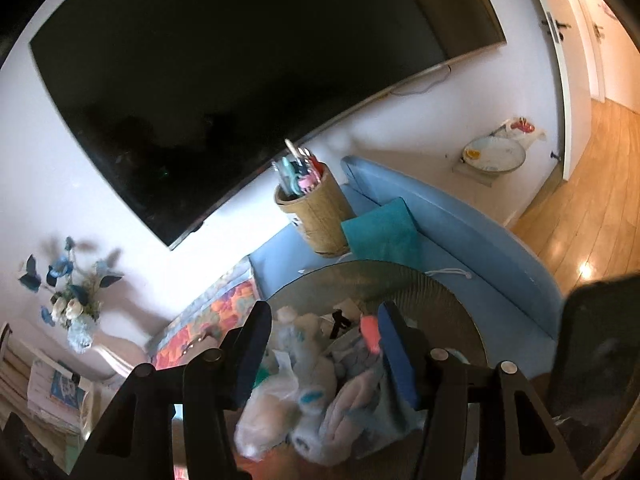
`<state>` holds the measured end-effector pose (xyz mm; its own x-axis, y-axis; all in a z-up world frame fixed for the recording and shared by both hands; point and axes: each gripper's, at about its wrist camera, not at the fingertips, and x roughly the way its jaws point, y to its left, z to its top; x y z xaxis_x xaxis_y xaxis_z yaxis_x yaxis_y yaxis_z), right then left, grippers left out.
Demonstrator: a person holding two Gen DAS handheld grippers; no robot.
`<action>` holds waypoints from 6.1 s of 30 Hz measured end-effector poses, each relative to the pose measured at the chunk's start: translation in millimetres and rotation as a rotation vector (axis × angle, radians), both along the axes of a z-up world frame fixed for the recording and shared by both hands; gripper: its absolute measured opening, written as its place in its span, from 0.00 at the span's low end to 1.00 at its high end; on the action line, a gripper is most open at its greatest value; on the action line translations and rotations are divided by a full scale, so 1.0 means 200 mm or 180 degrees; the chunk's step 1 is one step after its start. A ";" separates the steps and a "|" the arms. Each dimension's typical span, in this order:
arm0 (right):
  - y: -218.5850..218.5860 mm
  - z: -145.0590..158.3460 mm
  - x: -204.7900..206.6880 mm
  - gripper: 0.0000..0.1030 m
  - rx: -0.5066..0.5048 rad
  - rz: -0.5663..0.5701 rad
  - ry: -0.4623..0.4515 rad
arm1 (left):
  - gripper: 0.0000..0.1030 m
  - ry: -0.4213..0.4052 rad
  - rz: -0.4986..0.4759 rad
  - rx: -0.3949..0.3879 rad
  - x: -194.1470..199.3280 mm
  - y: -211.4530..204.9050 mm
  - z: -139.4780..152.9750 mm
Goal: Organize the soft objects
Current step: 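Open both tools to release the bag and plush into the tray, then move both tools back toward the checkered scrunchie and purple pack, then grasp the checkered scrunchie with the left tool while the right tool grasps the purple pack, then carry the scrunchie and purple pack with both tools to the tray, then open both tools to release the scrunchie and pack into the tray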
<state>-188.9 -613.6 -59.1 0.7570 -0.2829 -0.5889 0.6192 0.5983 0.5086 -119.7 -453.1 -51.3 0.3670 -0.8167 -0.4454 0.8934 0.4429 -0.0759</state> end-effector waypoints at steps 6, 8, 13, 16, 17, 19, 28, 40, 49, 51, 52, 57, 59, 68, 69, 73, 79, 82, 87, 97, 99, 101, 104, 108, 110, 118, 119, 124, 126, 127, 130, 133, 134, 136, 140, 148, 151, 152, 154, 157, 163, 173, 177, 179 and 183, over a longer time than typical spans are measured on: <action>0.20 0.11 -0.07 0.52 -0.0118 0.0058 -0.0091 | 0.83 0.0086 -0.0034 -0.0165 -0.05 0.27 0.11; 0.28 0.14 -0.08 0.52 -0.0139 0.0097 -0.0129 | 0.83 0.0108 -0.0053 -0.0225 -0.05 0.36 0.16; 0.48 0.22 -0.09 0.52 -0.0193 0.0224 -0.0226 | 0.83 -0.0016 0.0088 -0.0338 0.03 0.70 0.29; 0.64 0.25 -0.07 0.52 -0.0253 0.0364 -0.0260 | 0.83 -0.0091 0.0328 -0.0329 0.16 0.92 0.33; 0.69 0.26 -0.06 0.52 -0.0270 0.0418 -0.0272 | 0.83 -0.0104 0.0415 -0.0300 0.21 0.98 0.34; 0.82 0.28 -0.02 0.52 -0.0314 0.0570 -0.0279 | 0.83 -0.0184 0.0625 -0.0209 0.34 1.13 0.34; 1.37 0.22 0.32 0.53 -0.0445 0.1407 -0.0126 | 0.83 0.0097 0.1374 0.0203 0.89 1.58 0.19; 1.60 -0.27 0.91 0.53 -0.0001 0.1591 0.0492 | 0.83 0.0787 0.0784 0.0689 1.16 1.38 -0.38; 1.47 -0.45 1.03 0.53 0.0193 0.0951 0.0470 | 0.78 0.0914 0.0746 0.0961 1.23 1.19 -0.55; 1.48 -0.45 1.04 0.53 0.0082 0.0842 0.0494 | 0.73 0.0972 0.0732 0.1072 1.26 1.15 -0.58; 1.48 -0.46 1.05 0.53 0.0084 0.0814 0.0500 | 0.69 0.0972 0.0722 0.1154 1.27 1.13 -0.60; 1.46 -0.52 1.01 0.53 0.0276 0.0586 0.0389 | 0.66 0.0921 0.0581 0.1264 1.27 1.07 -0.62; 1.44 -0.52 1.00 0.53 0.0317 0.0527 0.0359 | 0.55 0.0934 0.0520 0.1275 1.26 1.05 -0.62; 1.48 -0.52 1.09 0.53 0.0314 0.0649 0.0410 | 0.14 0.1010 0.0697 0.1276 1.30 1.18 -0.58; 1.49 -0.53 1.12 0.53 0.0302 0.0664 0.0462 | 0.14 0.0978 0.0824 0.1290 1.32 1.23 -0.56; 1.50 -0.56 1.20 0.53 0.0246 0.0591 0.0582 | 0.14 0.0998 0.1085 0.1275 1.38 1.47 -0.54; 1.52 -0.58 1.34 0.53 -0.0029 0.0406 0.0800 | 0.14 0.1044 0.1209 0.1063 1.39 1.69 -0.54; 1.55 -0.58 1.39 0.49 -0.0087 0.0579 0.0768 | 0.14 0.1044 0.1196 0.0943 1.39 1.72 -0.57; 1.70 -0.53 1.37 0.35 -0.0299 0.1152 0.0699 | 0.14 0.0999 0.1253 0.0841 1.39 1.75 -0.56; 1.60 -0.54 1.55 0.59 -0.0103 0.0765 0.1007 | 0.14 0.1026 0.1446 0.0752 1.41 1.78 -0.57; 1.59 -0.58 1.65 0.61 -0.0134 0.0693 0.1130 | 0.14 0.1074 0.1436 0.0746 1.42 1.79 -0.58; 1.58 -0.57 1.70 0.61 -0.0279 0.0643 0.1159 | 0.14 0.1106 0.1445 0.0749 1.42 1.79 -0.59; 1.59 -0.59 1.76 0.58 -0.0454 0.0654 0.1193 | 0.15 0.1094 0.1445 0.0759 1.41 1.79 -0.59; 1.66 -0.57 1.71 0.37 -0.0607 0.0925 0.1158 | 0.17 0.1012 0.1436 0.0870 1.38 1.77 -0.60; 1.71 -0.55 1.63 0.37 -0.0533 0.1179 0.1039 | 0.17 0.0952 0.1425 0.0964 1.36 1.77 -0.61; 1.92 -0.56 1.18 0.38 -0.0680 0.1934 0.1091 | 0.39 0.1068 0.1237 0.0960 1.17 1.91 -0.60; 1.93 -0.57 1.16 0.38 -0.0733 0.1957 0.1089 | 0.44 0.1042 0.1278 0.0981 1.16 1.91 -0.60; 1.97 -0.58 1.12 0.49 -0.0906 0.2027 0.1081 | 0.71 0.1070 0.1419 0.1032 1.18 1.89 -0.62; 1.96 -0.59 1.13 0.53 -0.0919 0.1956 0.1103 | 0.71 0.1072 0.1444 0.1071 1.18 1.86 -0.63; 1.96 -0.60 1.14 0.53 -0.0911 0.1943 0.1127 | 0.67 0.1035 0.1472 0.1109 1.18 1.84 -0.64; 1.97 -0.59 1.14 0.39 -0.0942 0.1922 0.1137 | 0.27 0.0882 0.1531 0.1202 1.16 1.78 -0.64; 1.96 -0.58 1.11 0.36 -0.0884 0.1978 0.1056 | 0.17 0.0855 0.1433 0.1135 1.11 1.77 -0.62; 1.96 -0.57 1.08 0.36 -0.0839 0.1991 0.1030 | 0.17 0.0859 0.1394 0.1077 1.08 1.78 -0.61; 1.94 -0.54 1.02 0.36 -0.0789 0.2018 0.0968 | 0.17 0.0913 0.1193 0.0813 1.00 1.80 -0.55; 1.88 -0.47 0.86 0.36 -0.0695 0.1990 0.0957 | 0.17 0.0974 0.0916 0.0592 0.85 1.73 -0.44; 1.50 -0.35 0.40 0.36 -0.0414 0.1491 0.0925 | 0.17 0.0812 0.0125 0.0520 0.47 1.40 -0.29; 1.35 -0.28 0.23 0.36 -0.0375 0.1201 0.0843 | 0.17 0.0719 -0.0150 0.0520 0.34 1.26 -0.23; 1.29 -0.25 0.18 0.36 -0.0370 0.1094 0.0810 | 0.17 0.0687 -0.0242 0.0504 0.30 1.21 -0.20; 1.18 -0.19 0.07 0.36 -0.0386 0.0890 0.0717 | 0.17 0.0619 -0.0419 0.0460 0.21 1.09 -0.15; 1.05 -0.11 -0.03 0.36 -0.0485 0.0656 0.0654 | 0.17 0.0576 -0.0570 0.0386 0.14 0.94 -0.08; 0.74 0.04 -0.14 0.37 -0.0652 0.0205 0.0513 | 0.17 0.0208 -0.0537 0.0239 0.00 0.52 0.03; 0.11 0.04 -0.08 0.37 -0.0227 -0.0493 0.0232 | 0.17 0.0094 0.0118 0.0133 0.15 -0.11 0.11; -0.05 -0.03 0.01 0.37 -0.0033 -0.0549 0.0247 | 0.21 0.0077 0.0261 0.0219 0.21 -0.25 0.06; -0.11 -0.06 0.06 0.39 0.0060 -0.0508 0.0300 | 0.37 0.0040 0.0362 0.0280 0.22 -0.29 0.03; -0.16 -0.09 0.06 0.46 0.0172 -0.0406 0.0279 | 0.83 0.0053 0.0357 0.0273 0.22 -0.30 0.00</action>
